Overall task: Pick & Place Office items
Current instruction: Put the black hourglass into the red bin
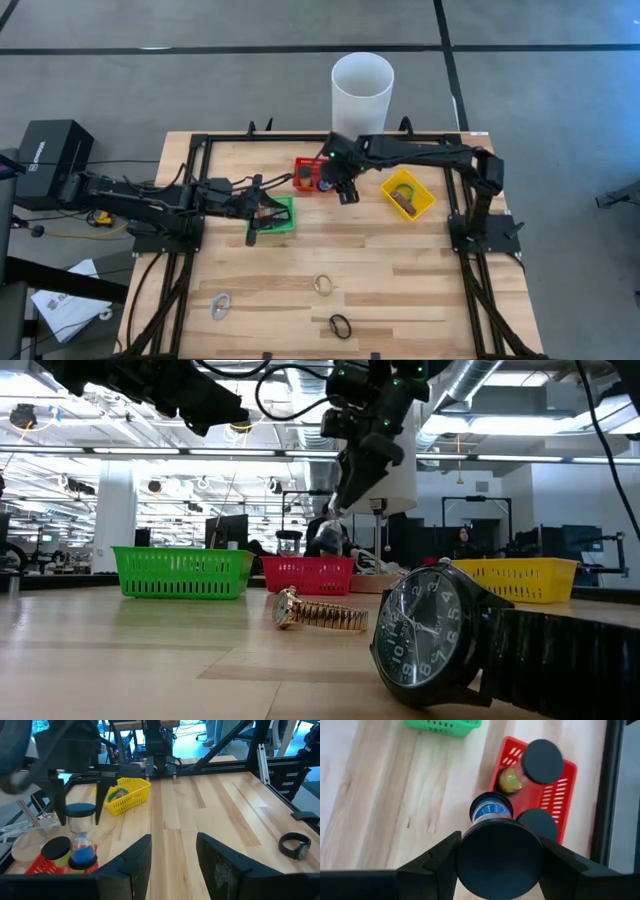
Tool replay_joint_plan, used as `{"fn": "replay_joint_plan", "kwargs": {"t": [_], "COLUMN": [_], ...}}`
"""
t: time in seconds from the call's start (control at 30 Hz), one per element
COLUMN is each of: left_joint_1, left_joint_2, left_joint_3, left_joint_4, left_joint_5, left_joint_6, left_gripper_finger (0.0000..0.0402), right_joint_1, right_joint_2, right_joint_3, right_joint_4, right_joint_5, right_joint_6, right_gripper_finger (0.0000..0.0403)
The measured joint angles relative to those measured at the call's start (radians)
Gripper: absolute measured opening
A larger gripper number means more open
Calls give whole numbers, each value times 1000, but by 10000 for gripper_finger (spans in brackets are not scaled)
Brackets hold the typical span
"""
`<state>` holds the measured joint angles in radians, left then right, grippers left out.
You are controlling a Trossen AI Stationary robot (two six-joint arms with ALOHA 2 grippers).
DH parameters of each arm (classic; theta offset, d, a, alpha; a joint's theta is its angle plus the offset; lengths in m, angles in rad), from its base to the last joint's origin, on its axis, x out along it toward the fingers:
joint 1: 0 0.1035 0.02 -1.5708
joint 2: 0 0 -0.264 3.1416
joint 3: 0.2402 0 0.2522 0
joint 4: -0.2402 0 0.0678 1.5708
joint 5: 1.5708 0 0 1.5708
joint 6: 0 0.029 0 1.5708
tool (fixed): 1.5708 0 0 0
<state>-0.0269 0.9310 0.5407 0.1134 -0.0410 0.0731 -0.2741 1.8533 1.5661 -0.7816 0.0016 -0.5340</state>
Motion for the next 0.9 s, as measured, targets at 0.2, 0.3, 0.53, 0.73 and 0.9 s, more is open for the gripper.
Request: {"fn": "replay_joint_plan", "kwargs": {"t": [0.2,0.3,0.53,0.73,0.9], "left_joint_1": [0,0,0,0,0], "left_joint_2": [0,0,0,0,0], "left_joint_3": [0,0,0,0,0], "left_joint_4": [0,-1,-1,0,0], "left_joint_5": [0,0,0,0,0], "left_joint_6": [0,0,0,0,0], "left_gripper_finger": [149,149,149,149,149], "right_joint_1": [-32,-42,-48,-27,-13], "right_joint_2": [0,0,0,21,53], "right_joint_3": [0,0,0,-1,-2], "right_joint_4": [4,5,12,25,56], "right_joint_5": [-1,-1,-1,2,31], "right_joint_6": [0,-1,-1,-1,-24], "right_gripper_finger": [204,206,205,205,205]}}
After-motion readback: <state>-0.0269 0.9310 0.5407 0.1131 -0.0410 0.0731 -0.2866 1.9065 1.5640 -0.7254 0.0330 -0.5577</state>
